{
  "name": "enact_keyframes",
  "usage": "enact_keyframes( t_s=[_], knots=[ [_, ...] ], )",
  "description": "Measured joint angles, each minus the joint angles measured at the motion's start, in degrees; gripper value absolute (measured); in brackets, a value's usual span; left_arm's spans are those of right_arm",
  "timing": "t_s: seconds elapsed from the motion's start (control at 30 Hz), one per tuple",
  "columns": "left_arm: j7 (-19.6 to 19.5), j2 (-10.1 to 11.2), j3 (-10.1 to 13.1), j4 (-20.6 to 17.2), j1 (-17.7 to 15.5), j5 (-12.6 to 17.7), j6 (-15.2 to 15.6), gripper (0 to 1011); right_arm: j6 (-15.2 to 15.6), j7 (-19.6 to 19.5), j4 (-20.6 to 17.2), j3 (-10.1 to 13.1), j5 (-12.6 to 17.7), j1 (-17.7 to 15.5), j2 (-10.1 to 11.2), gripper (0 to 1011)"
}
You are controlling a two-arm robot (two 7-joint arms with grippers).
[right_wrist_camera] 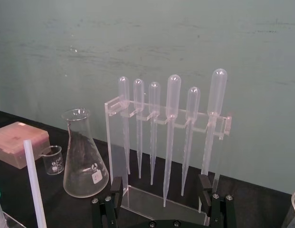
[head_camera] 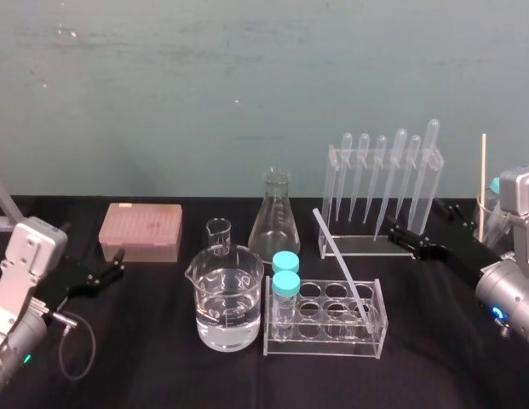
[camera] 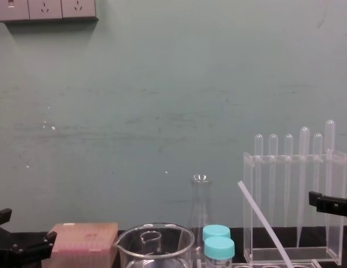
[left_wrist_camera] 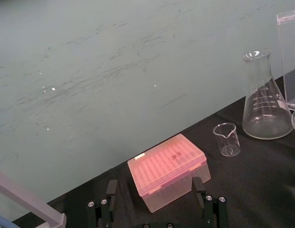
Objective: Pick up the stirring rod with one hand, then place it down.
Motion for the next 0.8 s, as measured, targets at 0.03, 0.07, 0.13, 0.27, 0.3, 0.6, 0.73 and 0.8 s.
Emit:
enact_keyframes(
  t_s=[0.03,0.07,0.13,0.27,0.3,0.6,0.73,0.8],
  knots=[
    [0.0,0.0,0.0,0.0,0.0,0.0,0.0,1000,-0.1,0.0,0.0,0.0,0.0,0.0,0.0,1003],
    [0.0,0.0,0.0,0.0,0.0,0.0,0.0,1000,-0.2,0.0,0.0,0.0,0.0,0.0,0.0,1003],
    [0.0,0.0,0.0,0.0,0.0,0.0,0.0,1000,-0.3,0.0,0.0,0.0,0.0,0.0,0.0,1003],
    [0.0,0.0,0.0,0.0,0.0,0.0,0.0,1000,-0.5,0.0,0.0,0.0,0.0,0.0,0.0,1003],
    [0.0,0.0,0.0,0.0,0.0,0.0,0.0,1000,-0.6,0.0,0.0,0.0,0.0,0.0,0.0,1003],
    [0.0,0.0,0.0,0.0,0.0,0.0,0.0,1000,-0.8,0.0,-0.1,0.0,0.0,0.0,0.0,1003],
    [0.0,0.0,0.0,0.0,0.0,0.0,0.0,1000,-0.9,0.0,-0.1,0.0,0.0,0.0,0.0,1003],
    [0.0,0.0,0.0,0.0,0.0,0.0,0.0,1000,-0.9,0.0,-0.1,0.0,0.0,0.0,0.0,1003]
  ],
)
